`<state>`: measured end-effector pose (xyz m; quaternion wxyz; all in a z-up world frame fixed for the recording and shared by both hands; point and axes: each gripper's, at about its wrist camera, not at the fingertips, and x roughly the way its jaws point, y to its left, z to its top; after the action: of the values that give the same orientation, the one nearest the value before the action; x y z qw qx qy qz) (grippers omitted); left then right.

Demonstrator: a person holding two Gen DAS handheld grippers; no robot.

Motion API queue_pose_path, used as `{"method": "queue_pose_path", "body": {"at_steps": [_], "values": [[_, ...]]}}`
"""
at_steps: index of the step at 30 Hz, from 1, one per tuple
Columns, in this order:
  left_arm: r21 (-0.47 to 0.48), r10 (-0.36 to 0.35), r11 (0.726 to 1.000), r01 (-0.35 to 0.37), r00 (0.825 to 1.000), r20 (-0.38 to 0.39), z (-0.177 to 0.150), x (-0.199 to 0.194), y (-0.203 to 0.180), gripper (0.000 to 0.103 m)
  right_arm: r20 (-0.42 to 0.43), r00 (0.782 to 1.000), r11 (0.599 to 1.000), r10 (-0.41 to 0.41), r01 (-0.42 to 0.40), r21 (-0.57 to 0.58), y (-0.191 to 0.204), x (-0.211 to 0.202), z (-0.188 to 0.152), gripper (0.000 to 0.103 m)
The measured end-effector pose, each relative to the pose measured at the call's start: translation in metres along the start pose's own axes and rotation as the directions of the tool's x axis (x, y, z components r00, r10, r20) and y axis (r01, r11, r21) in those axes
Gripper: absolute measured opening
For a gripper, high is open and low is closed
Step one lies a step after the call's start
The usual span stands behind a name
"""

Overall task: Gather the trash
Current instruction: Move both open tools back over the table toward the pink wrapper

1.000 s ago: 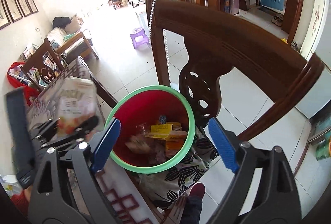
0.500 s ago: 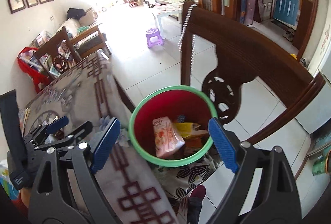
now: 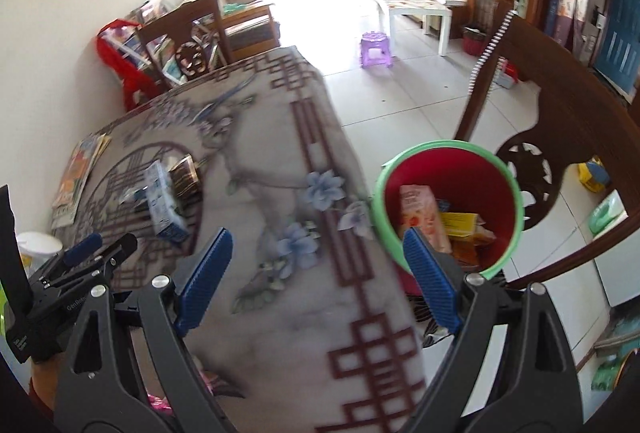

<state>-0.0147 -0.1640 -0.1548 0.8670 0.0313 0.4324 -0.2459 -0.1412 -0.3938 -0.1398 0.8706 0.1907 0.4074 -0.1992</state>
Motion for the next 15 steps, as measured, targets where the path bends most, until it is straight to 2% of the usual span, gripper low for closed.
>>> {"method": "queue_pose_path", "body": {"at_steps": [6,9,13,15], "values": [[-0.039,0.037,0.999,-0.036,0.999,0.016,-0.009,-0.018,0.048,0.080,-0.052,0.997,0.995,0.060,-0.064,-0.082,0.053,0.010,-0.013,0.088],[-0.063,0.068,0.996,-0.068,0.998,0.002,-0.020,-0.022,0.076,0.080,-0.131,0.986,0.985,0.105,-0.121,-0.122,0.077,0.020,-0.028,0.089],[-0.094,0.106,0.990,-0.109,0.994,-0.037,-0.035,-0.022,0.106,0.080,-0.311,0.938,0.968,0.151,-0.204,-0.145,0.104,0.041,-0.067,0.090],[-0.112,0.121,0.986,-0.127,0.991,-0.057,-0.042,-0.019,0.119,0.080,-0.407,0.902,0.959,0.140,-0.226,-0.170,0.116,0.053,-0.093,0.090]]}}
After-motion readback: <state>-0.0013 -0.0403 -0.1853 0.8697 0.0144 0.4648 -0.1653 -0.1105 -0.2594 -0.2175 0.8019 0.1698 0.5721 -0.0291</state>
